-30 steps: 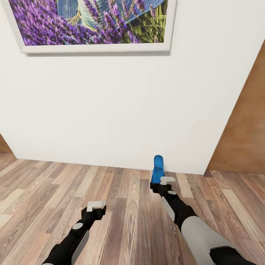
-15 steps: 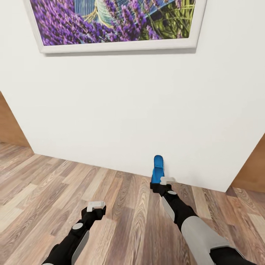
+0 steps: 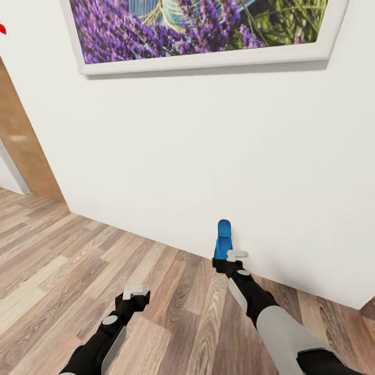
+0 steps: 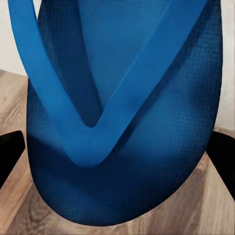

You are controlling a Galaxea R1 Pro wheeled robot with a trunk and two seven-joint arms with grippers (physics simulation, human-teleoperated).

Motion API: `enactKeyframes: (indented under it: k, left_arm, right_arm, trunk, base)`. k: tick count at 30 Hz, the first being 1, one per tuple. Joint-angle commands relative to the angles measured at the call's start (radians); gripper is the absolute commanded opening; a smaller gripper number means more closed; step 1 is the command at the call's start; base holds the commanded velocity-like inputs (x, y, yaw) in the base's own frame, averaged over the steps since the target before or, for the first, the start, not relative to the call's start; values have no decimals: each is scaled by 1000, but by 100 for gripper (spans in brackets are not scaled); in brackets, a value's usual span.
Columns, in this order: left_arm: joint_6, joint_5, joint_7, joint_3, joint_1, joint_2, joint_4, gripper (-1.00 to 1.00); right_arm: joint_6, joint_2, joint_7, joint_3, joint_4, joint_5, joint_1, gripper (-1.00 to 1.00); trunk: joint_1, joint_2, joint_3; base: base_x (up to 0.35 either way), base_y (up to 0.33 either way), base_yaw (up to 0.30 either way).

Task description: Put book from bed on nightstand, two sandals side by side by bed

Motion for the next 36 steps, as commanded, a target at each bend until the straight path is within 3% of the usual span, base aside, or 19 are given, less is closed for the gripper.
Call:
enactKeyframes:
  k: [1,36]
  left_arm:
    - [4,10,7,-5,0,1,-2,100]
    - [4,9,7,-5,0,-1,-2,100]
  right_arm:
    - [5,-1,-7,8,-3,-10,0,-100]
    - [5,-2,-7,9,-3,-10,0,-100]
  trunk:
    - [0,0,-1]
    - [0,0,-1]
  base:
    - [228,-115,276]
    - [61,-49,276]
